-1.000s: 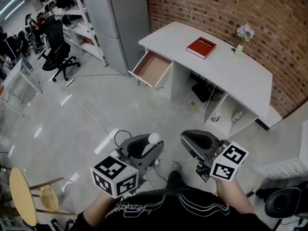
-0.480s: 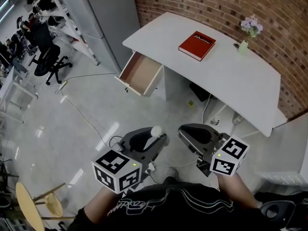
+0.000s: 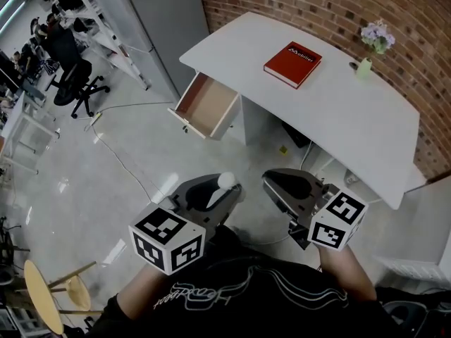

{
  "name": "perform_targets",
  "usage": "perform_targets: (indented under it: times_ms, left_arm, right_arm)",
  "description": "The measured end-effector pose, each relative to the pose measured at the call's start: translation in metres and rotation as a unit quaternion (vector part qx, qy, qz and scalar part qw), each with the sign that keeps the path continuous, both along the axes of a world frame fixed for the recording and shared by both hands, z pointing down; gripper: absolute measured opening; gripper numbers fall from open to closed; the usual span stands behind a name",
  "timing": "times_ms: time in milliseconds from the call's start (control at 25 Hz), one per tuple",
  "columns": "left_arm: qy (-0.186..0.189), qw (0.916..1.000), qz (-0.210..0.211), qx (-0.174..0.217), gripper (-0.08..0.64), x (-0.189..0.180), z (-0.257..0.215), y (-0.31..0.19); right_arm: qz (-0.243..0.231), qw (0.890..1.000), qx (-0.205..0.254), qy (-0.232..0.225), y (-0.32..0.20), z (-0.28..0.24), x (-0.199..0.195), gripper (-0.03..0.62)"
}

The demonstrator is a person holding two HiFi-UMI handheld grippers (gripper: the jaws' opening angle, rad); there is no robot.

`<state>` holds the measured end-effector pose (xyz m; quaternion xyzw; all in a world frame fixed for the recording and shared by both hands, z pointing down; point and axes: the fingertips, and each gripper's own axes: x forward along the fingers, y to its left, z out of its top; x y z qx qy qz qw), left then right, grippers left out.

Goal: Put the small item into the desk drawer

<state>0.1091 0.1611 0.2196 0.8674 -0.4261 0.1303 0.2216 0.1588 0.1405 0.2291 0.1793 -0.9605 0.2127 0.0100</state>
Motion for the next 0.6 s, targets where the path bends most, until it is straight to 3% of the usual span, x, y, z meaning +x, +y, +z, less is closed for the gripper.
perform_targets:
  times_ms: [320,600]
  left_arm:
    - [-0.005,0.9998,0.019,-0.004,0.143,0.005,0.012,-0.026]
    - [0.006,0.9994,0.029,-0.018,0.143,-0.015,0.027,-0.085]
  right_arm:
    - [0.032,0.999,0.008,0.005,-0.017,0.003,0.011,0.055]
    - [0.049,0.998,-0.014,0.021,-0.068,0.026,-0.012,0.055]
